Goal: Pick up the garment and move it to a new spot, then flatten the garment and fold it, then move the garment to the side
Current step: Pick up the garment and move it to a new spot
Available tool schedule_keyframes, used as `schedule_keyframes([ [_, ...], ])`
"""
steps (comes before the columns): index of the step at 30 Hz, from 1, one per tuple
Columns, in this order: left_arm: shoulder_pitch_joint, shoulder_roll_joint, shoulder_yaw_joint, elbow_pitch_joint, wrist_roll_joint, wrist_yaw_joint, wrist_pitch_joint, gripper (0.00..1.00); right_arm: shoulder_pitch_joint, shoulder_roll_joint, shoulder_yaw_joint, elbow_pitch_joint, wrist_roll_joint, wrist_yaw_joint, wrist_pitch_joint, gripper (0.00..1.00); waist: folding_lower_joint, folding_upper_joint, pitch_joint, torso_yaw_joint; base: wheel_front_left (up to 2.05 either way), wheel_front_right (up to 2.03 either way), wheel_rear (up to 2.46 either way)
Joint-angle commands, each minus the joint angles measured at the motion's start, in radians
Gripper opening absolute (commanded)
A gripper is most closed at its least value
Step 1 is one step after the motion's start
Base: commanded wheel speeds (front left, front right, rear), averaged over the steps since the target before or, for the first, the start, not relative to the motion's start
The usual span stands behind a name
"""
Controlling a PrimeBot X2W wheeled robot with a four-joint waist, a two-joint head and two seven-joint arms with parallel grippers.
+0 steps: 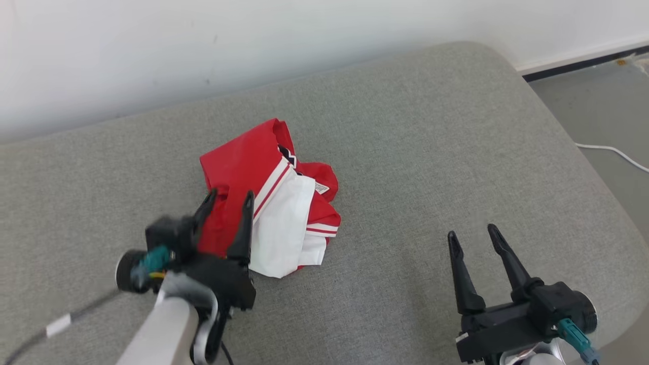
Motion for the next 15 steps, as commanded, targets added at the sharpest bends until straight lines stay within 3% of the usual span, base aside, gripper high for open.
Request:
schedule_keyframes([
  [1, 0.048, -0.012, 0.003, 0.008, 0.027, 0.012, -0.096, 1.0, 0.017, -0.001, -0.013, 0.001, -0.01, -0.002, -0.001, 1.0, 0.0, 0.0001, -0.026, 0.011, 0.0, 0.0, 0.0],
  [5, 0.133, -0.018, 0.037, -0.023, 0.067, 0.039, -0.183, 1.0, 0.038, -0.001, -0.042, -0.003, -0.036, -0.002, -0.001, 1.0, 0.0, 0.0001, -0.056, 0.026, 0.0, 0.0, 0.0],
  [8, 0.201, -0.022, 0.096, -0.14, 0.128, 0.053, -0.186, 1.0, 0.044, -0.001, -0.044, -0.001, -0.053, -0.002, -0.001, 1.0, 0.0, 0.0001, -0.071, 0.041, 0.0, 0.0, 0.0],
  [15, 0.404, -0.054, 0.251, -0.305, 0.227, 0.005, -0.185, 1.0, 0.081, -0.005, -0.062, 0.016, -0.099, -0.002, 0.012, 1.0, 0.0, 0.0001, -0.114, 0.079, 0.0, 0.0, 0.0],
])
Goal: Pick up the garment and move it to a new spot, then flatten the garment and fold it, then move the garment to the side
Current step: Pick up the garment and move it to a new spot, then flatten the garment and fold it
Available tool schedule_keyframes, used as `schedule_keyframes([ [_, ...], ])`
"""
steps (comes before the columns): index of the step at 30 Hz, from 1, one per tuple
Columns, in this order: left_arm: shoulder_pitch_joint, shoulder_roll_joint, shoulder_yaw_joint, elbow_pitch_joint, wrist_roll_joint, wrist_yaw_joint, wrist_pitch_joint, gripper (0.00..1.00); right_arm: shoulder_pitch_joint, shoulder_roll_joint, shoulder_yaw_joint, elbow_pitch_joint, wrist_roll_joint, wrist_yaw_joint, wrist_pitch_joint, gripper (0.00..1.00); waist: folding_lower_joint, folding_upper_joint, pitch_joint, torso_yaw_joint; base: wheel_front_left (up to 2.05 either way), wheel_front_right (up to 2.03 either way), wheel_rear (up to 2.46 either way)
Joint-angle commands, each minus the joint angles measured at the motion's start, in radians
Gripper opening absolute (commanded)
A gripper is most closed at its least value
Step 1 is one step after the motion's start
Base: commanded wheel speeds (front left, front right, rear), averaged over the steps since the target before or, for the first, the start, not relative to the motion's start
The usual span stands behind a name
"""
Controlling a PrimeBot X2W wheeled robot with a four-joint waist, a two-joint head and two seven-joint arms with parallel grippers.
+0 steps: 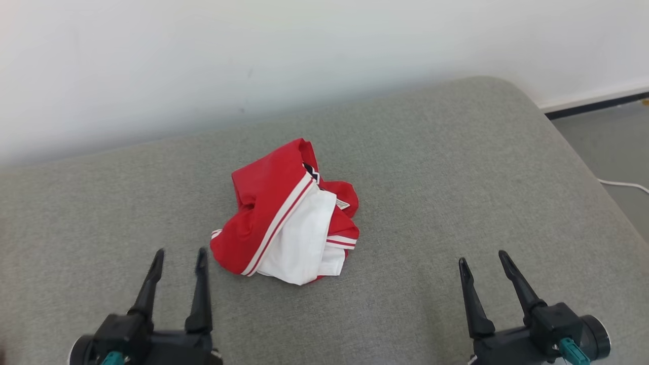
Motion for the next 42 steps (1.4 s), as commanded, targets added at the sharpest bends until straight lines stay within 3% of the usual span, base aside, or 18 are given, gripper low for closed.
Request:
schedule_keyframes([
  [1, 0.044, -0.012, 0.036, -0.017, 0.019, -0.013, -0.003, 1.0, 0.022, -0.009, -0.003, -0.001, -0.013, -0.002, 0.005, 1.0, 0.0001, 0.0001, -0.028, 0.026, 0.0, 0.0, 0.0],
  [9, 0.163, -0.041, 0.161, -0.02, 0.084, -0.052, -0.003, 1.0, 0.079, -0.031, -0.016, 0.006, 0.013, -0.002, 0.023, 1.0, 0.0001, 0.0001, -0.061, 0.067, 0.0, 0.0, 0.0],
  [17, 0.218, -0.064, 0.244, 0.033, 0.115, -0.095, -0.003, 1.0, 0.132, -0.03, -0.027, 0.004, 0.031, -0.002, 0.044, 1.0, 0.0001, 0.0001, -0.082, 0.161, 0.0, 0.0, 0.0],
  [25, 0.222, -0.076, 0.259, 0.056, 0.131, -0.117, -0.003, 1.0, 0.126, -0.019, -0.032, 0.001, 0.031, -0.002, 0.051, 1.0, 0.0001, 0.0001, -0.078, 0.2, 0.0, 0.0, 0.0],
  [42, 0.178, -0.086, 0.251, 0.071, 0.146, -0.126, -0.003, 1.0, 0.095, -0.007, -0.042, 0.003, 0.035, -0.002, 0.061, 1.0, 0.0001, 0.0001, -0.055, 0.19, 0.0, 0.0, 0.0],
])
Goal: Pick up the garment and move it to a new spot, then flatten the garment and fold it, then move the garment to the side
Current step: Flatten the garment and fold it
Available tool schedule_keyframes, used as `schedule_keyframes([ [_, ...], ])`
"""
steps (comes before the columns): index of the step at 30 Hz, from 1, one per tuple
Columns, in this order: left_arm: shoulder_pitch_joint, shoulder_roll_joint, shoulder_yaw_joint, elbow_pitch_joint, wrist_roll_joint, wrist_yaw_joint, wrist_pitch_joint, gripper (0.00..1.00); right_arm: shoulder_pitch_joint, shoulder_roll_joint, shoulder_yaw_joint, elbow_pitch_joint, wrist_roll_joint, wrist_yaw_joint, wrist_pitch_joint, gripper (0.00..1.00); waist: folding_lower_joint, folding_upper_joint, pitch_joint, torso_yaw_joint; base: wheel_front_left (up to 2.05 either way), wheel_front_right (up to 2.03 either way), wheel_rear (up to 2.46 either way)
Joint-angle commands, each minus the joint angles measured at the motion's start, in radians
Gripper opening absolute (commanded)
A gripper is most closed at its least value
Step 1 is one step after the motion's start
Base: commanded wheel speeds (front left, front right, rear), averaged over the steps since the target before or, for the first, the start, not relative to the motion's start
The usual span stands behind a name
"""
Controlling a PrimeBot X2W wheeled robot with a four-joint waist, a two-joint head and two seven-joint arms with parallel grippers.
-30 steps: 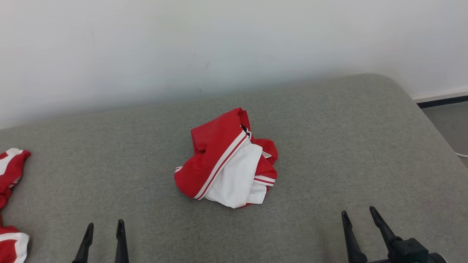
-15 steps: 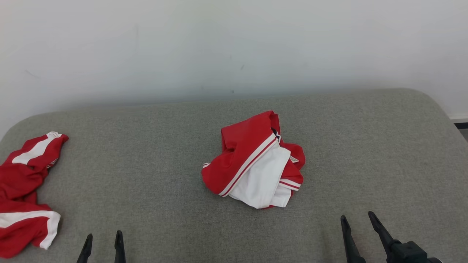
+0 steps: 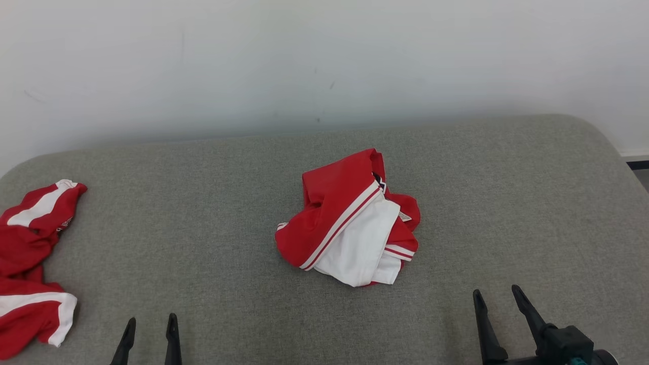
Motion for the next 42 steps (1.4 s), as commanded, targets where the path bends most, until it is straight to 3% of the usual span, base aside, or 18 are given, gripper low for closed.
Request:
schedule_keyframes([
  [1, -0.012, -0.004, 0.003, -0.002, 0.009, 0.0, -0.003, 1.0, -0.021, 0.001, -0.002, -0.006, 0.009, -0.002, 0.011, 1.0, -0.0001, 0.0, 0.002, 0.001, 0.0, 0.0, 0.0],
  [5, -0.011, -0.005, 0.006, -0.012, 0.009, 0.0, -0.003, 1.0, -0.057, 0.004, 0.014, -0.008, 0.039, -0.002, 0.065, 1.0, -0.0001, 0.0, 0.01, 0.006, 0.0, 0.0, 0.0],
  [13, -0.027, -0.008, -0.014, -0.036, 0.013, 0.0, -0.003, 1.0, -0.252, 0.005, 0.07, 0.067, 0.123, -0.002, 0.333, 1.0, -0.0001, 0.0, 0.067, 0.042, 0.0, 0.0, 0.0],
  [21, -0.051, -0.009, -0.041, -0.063, 0.014, 0.0, -0.003, 1.0, -0.423, 0.005, 0.121, 0.201, 0.187, -0.002, 0.455, 1.0, -0.0001, 0.0, 0.132, 0.093, 0.0, 0.0, 0.0],
  [30, -0.068, -0.009, -0.062, -0.072, 0.018, 0.0, -0.003, 1.0, -0.511, 0.006, 0.16, 0.345, 0.26, -0.002, 0.449, 1.0, -0.0001, 0.0, 0.161, 0.127, 0.0, 0.0, 0.0],
  [42, -0.049, -0.006, -0.064, -0.057, 0.01, 0.0, -0.003, 1.0, -0.556, 0.006, 0.251, 0.414, 0.322, -0.002, 0.359, 1.0, -0.0001, 0.0, 0.133, 0.133, 0.0, 0.0, 0.0],
])
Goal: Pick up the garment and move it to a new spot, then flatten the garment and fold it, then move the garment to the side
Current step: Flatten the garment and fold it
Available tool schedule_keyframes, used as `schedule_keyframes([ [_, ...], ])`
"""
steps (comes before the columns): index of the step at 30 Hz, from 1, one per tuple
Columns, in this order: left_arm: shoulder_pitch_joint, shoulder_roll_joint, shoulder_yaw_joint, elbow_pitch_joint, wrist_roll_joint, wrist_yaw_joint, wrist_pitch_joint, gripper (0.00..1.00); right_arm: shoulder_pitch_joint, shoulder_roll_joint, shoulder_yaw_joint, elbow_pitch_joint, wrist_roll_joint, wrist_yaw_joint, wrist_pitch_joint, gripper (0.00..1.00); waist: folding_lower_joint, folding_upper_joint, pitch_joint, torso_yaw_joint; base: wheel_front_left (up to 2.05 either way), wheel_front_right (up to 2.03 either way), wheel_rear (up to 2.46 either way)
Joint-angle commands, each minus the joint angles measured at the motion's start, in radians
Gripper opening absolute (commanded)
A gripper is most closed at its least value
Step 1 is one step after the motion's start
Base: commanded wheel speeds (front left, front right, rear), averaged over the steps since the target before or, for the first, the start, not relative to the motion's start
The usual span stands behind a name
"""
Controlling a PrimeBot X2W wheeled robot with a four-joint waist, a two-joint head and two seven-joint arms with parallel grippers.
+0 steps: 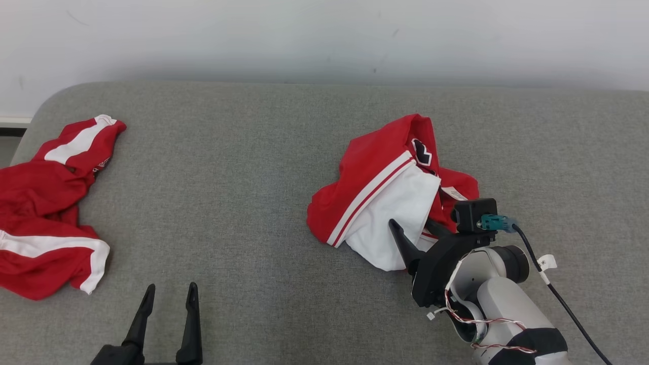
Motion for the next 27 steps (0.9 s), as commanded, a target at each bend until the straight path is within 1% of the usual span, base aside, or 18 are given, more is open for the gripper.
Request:
schedule_keyframes([
  [1, 0.014, 0.001, 0.002, 0.002, 0.002, 0.001, -0.003, 1.0, -0.01, 0.0, 0.01, 0.006, 0.008, -0.002, -0.006, 1.0, -0.0001, -0.0001, -0.008, -0.003, 0.0, 0.0, 0.0],
  [4, 0.019, 0.004, 0.002, 0.004, 0.002, 0.001, -0.003, 1.0, -0.026, 0.0, 0.014, 0.016, -0.002, -0.002, -0.014, 1.0, -0.0001, -0.0001, -0.013, -0.005, 0.0, 0.0, 0.0],
  [14, 0.014, 0.005, -0.002, 0.007, -0.003, 0.001, -0.003, 1.0, -0.044, 0.0, 0.033, 0.008, 0.012, -0.002, -0.02, 1.0, -0.0001, -0.0001, -0.019, -0.003, 0.0, 0.0, 0.0],
  [17, 0.01, 0.004, -0.002, 0.008, -0.006, 0.001, -0.003, 1.0, -0.038, 0.0, 0.054, 0.007, 0.043, -0.002, 0.002, 1.0, -0.0001, -0.0001, -0.018, 0.001, 0.0, 0.0, 0.0],
  [20, 0.011, 0.003, -0.004, 0.009, -0.009, 0.001, -0.003, 1.0, -0.04, 0.0, 0.075, 0.02, 0.042, -0.002, 0.023, 1.0, -0.0001, -0.0001, -0.015, 0.005, 0.0, 0.0, 0.0],
  [21, 0.009, 0.003, -0.005, 0.011, -0.01, 0.001, -0.003, 1.0, -0.049, 0.0, 0.082, 0.026, 0.042, -0.002, 0.02, 0.77, -0.0001, -0.0001, -0.012, 0.009, 0.0, 0.0, 0.0],
  [22, 0.009, 0.003, -0.005, 0.011, -0.011, 0.001, -0.003, 1.0, -0.057, 0.0, 0.087, 0.027, 0.037, -0.002, 0.015, 0.44, -0.0001, -0.0001, -0.01, 0.011, 0.0, 0.0, 0.0],
  [23, 0.008, 0.002, -0.005, 0.012, -0.012, 0.001, -0.003, 1.0, -0.064, 0.0, 0.093, 0.027, 0.029, -0.002, 0.006, 0.06, -0.0001, -0.0001, -0.009, 0.012, 0.0, 0.0, 0.0],
  [24, 0.008, 0.002, -0.006, 0.013, -0.013, 0.001, -0.003, 1.0, -0.069, 0.0, 0.096, 0.026, 0.027, -0.002, -0.002, 0.0, -0.0001, -0.0001, -0.009, 0.013, 0.0, 0.0, 0.0],
  [27, 0.007, 0.001, -0.005, 0.017, -0.014, 0.001, -0.003, 1.0, -0.081, 0.0, 0.112, 0.012, 0.027, -0.002, -0.027, 0.0, -0.0001, -0.0001, -0.01, 0.016, 0.0, 0.0, 0.0],
])
